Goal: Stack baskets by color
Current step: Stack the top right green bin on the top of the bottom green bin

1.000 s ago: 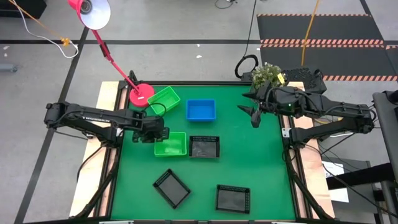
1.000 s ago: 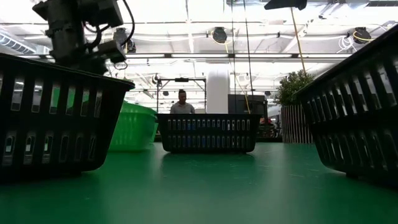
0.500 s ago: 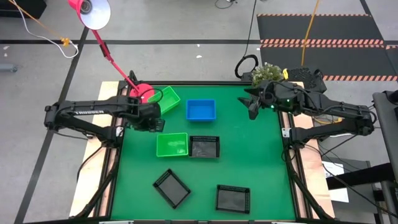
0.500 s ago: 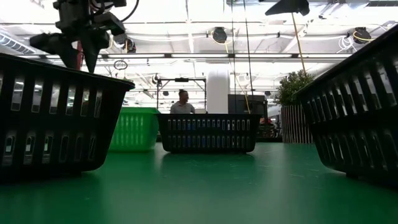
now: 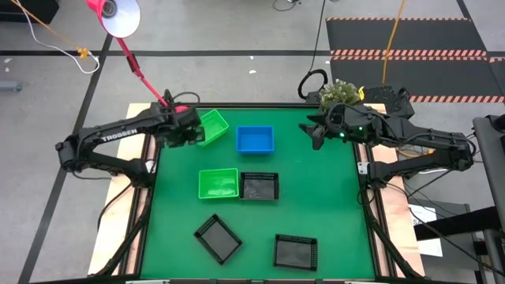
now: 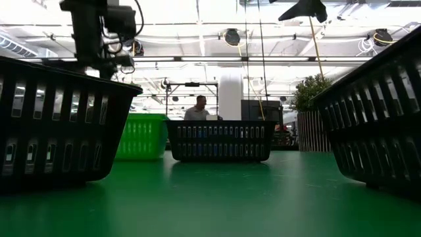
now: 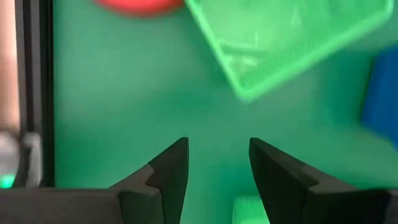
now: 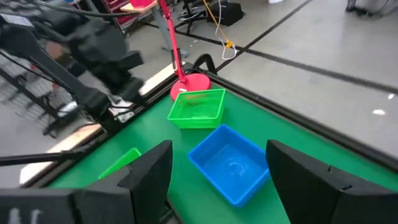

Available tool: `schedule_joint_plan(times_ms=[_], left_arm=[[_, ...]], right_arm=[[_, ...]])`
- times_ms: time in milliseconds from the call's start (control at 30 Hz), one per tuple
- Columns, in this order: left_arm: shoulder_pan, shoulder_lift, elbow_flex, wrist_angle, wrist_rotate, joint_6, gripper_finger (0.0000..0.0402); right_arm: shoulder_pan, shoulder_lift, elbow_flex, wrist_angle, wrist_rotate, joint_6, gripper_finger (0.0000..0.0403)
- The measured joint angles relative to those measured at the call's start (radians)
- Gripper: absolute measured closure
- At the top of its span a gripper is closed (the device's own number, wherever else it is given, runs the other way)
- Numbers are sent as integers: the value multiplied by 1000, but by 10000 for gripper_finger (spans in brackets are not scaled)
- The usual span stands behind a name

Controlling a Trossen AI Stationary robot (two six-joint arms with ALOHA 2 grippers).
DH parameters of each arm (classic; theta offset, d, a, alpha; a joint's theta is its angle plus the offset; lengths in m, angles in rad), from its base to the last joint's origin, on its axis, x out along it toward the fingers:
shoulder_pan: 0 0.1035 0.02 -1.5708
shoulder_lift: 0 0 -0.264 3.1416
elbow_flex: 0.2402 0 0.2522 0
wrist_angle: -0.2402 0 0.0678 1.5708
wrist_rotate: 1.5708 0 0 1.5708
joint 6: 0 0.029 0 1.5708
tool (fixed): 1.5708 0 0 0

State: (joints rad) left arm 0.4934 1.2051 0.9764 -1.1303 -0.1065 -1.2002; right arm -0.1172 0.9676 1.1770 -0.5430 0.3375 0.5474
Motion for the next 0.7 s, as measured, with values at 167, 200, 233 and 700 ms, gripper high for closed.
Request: schedule_joint_plan(times_ms=[167, 200, 233, 700], left_arm=[[140, 2, -54, 210, 99, 141, 231], [154, 2, -57, 234, 142, 165, 231], [159, 2, -57, 244, 166, 181, 231], [148, 2, -57, 268, 88, 232, 231]], right_arm=[[13, 4, 0, -4, 1, 73, 150], [14, 8, 0, -6, 2, 80, 151], [14, 10, 0, -13, 1, 86, 153], [22, 267, 1, -113, -242, 285, 238]])
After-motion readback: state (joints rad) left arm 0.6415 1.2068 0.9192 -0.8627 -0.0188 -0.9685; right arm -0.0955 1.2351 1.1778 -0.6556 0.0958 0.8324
